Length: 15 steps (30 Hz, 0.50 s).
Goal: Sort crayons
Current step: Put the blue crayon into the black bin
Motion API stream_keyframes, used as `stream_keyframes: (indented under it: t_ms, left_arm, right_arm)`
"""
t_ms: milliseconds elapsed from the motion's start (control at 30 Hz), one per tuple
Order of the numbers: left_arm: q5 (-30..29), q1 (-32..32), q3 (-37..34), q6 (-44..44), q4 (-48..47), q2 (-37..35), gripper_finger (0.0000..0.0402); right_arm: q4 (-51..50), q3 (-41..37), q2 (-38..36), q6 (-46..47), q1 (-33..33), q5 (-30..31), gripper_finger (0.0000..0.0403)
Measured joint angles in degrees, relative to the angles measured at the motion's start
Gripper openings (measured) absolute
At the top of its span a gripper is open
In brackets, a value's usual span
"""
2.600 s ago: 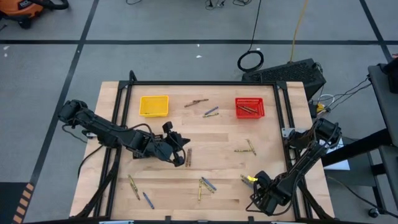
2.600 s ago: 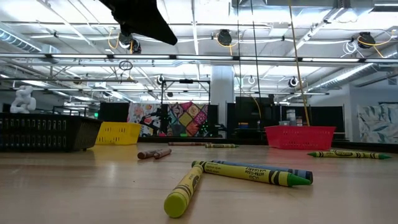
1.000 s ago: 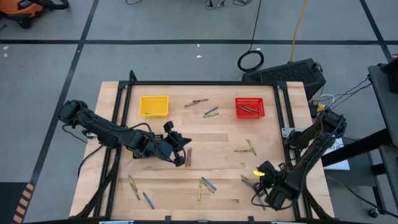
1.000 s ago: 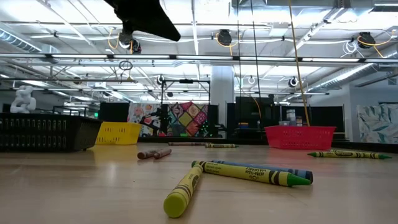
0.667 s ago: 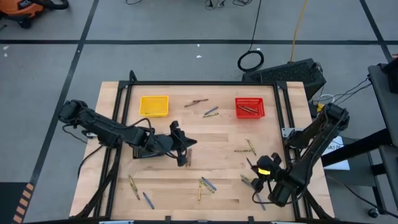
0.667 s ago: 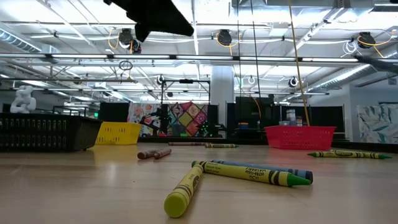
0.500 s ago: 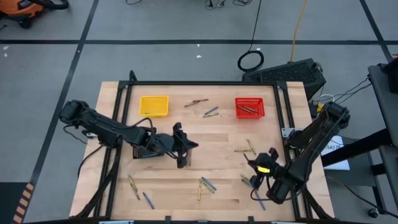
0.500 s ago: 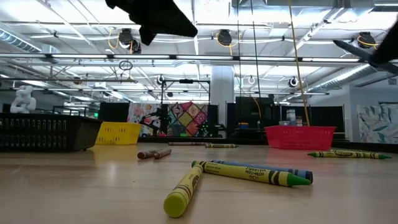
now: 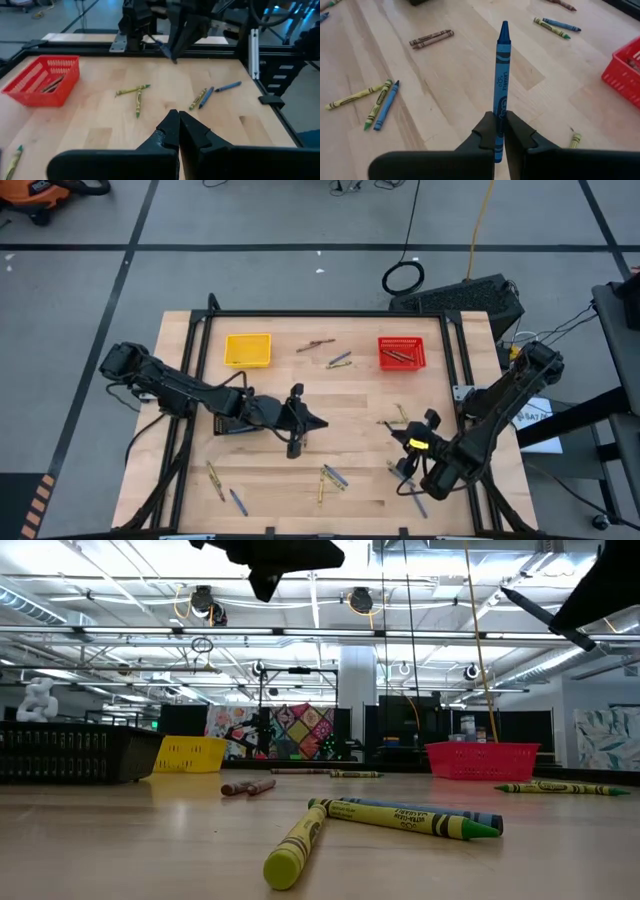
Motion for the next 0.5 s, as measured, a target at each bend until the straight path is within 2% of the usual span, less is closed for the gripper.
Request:
stream_keyframes:
  t_ms: [200, 367, 500]
  left_arm:
    - [5.4, 0.0, 0.0, 1.0, 0.1, 0.0, 0.0041]
    - [3.4, 0.1, 0.0, 0.8, 0.3, 0.0, 0.0088]
    - [2.8, 0.7, 0.0, -0.1, 5.4, 0.9, 0.0097]
  right_arm:
    - [3.7, 0.0, 0.0, -4.7, -1.4, 0.0, 0.0]
    - [8.3, 0.0, 0.0, -11.7, -2.6, 0.1, 0.0]
    - [15.9, 0.0, 0.0, -21.4, -4.4, 1.8, 0.0]
